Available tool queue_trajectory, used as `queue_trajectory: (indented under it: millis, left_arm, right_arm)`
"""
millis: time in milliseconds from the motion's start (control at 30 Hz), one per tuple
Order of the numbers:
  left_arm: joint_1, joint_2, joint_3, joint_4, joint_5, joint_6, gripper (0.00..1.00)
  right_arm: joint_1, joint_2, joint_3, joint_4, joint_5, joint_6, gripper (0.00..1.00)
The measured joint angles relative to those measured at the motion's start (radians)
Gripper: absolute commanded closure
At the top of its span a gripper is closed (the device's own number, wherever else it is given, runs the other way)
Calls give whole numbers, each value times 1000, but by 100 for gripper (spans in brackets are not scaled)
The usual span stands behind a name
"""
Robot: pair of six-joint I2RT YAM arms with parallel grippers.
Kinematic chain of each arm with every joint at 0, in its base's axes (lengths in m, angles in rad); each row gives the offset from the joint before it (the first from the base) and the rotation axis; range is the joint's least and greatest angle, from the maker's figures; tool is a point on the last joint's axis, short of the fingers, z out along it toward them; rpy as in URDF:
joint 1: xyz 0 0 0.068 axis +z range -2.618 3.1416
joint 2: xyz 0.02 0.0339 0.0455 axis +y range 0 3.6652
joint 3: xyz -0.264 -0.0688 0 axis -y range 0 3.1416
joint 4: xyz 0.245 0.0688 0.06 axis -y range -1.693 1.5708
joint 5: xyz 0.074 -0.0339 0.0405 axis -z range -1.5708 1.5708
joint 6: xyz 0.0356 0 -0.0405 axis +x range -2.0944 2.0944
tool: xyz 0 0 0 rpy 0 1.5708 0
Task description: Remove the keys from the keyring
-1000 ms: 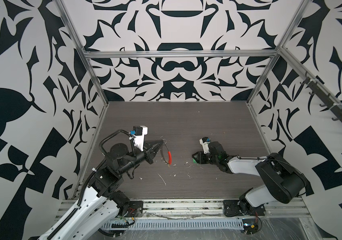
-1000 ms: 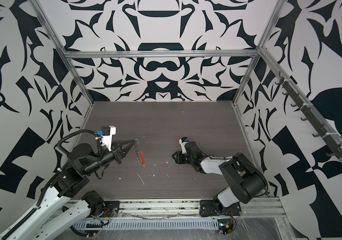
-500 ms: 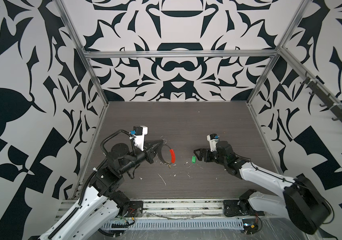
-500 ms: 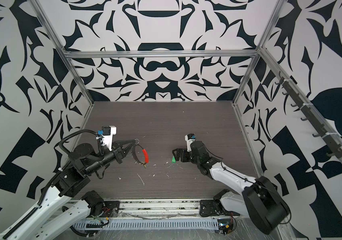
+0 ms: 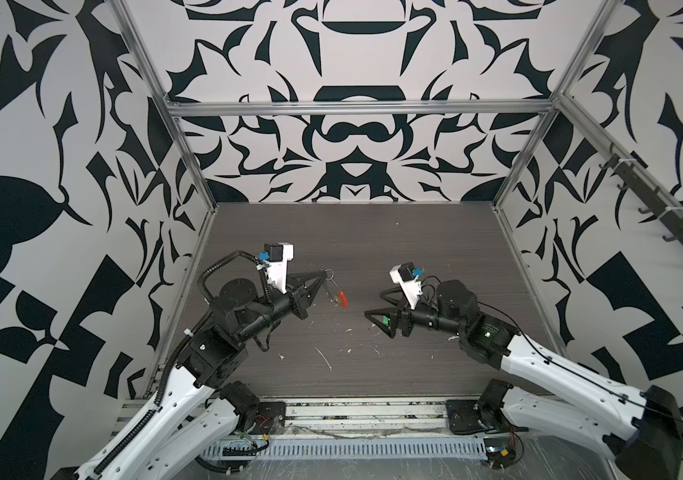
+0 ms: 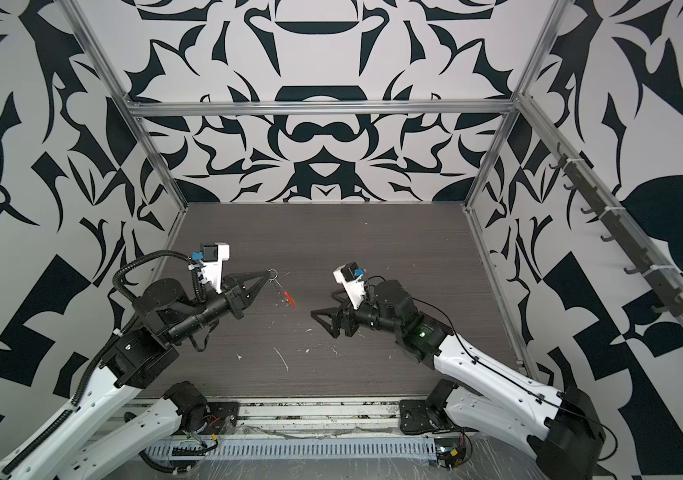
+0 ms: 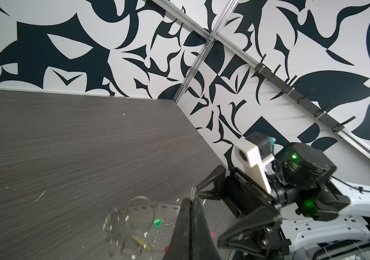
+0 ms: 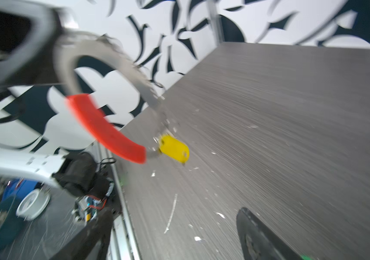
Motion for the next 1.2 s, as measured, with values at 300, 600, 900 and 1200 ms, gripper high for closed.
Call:
queue_trajectory:
  millis: [300, 600, 900, 1200]
  left_arm:
    - [0, 23, 0, 0, -3, -17, 100]
    - [0, 24, 0, 0, -3, -33, 100]
    - [0, 29, 0, 21, 11, -38, 100]
    - [0, 26, -1, 30, 13, -48, 100]
  right_arm:
    - [143, 130, 176, -26, 96, -117, 13]
    - [157, 205, 196, -33, 164, -155, 17]
    - [183, 224, 216, -20, 160, -158, 12]
    - [185, 229, 225, 1, 153, -167, 9]
